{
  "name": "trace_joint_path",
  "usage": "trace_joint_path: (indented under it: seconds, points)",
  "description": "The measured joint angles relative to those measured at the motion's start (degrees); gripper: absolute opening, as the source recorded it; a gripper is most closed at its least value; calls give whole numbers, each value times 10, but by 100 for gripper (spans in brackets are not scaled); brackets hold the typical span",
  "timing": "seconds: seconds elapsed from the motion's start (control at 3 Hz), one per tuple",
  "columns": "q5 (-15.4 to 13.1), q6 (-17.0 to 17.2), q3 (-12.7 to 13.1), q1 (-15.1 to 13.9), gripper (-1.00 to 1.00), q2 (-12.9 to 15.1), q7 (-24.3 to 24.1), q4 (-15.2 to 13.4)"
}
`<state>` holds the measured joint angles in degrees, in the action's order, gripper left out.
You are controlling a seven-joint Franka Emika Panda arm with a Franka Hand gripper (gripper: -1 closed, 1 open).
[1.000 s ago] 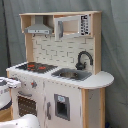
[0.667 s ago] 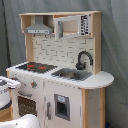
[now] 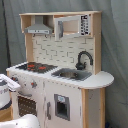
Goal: Play with the kitchen
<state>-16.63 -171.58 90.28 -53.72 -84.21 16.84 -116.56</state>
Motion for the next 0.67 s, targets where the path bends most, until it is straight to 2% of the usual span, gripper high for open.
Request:
trace_joint_path:
  seconds: [0.67]
  points:
    - [3, -1, 0, 0, -100, 0, -123, 0]
